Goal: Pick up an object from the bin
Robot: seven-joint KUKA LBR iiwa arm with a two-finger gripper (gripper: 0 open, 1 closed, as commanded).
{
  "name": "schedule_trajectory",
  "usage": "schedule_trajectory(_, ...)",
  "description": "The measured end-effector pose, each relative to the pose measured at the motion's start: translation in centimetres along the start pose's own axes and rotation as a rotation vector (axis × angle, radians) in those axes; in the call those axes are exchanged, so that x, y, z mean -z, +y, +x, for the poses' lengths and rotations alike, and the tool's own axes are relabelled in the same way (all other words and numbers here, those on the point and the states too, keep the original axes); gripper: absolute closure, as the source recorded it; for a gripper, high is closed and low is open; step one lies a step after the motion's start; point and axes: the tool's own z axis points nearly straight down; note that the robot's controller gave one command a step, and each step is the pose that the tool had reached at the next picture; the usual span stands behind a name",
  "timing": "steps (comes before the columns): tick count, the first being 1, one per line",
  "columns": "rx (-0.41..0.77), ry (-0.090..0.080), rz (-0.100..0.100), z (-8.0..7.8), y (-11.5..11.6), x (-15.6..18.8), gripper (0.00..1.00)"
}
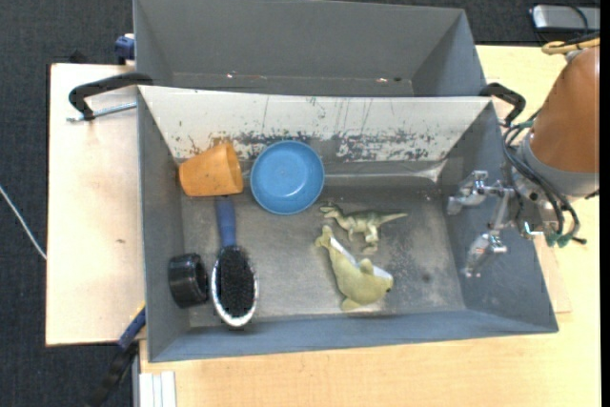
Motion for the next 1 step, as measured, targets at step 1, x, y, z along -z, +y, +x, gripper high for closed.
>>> schedule_trajectory(1, 0.040, -0.005, -0.002, -0.36, 7.75, -11.23, 0.00)
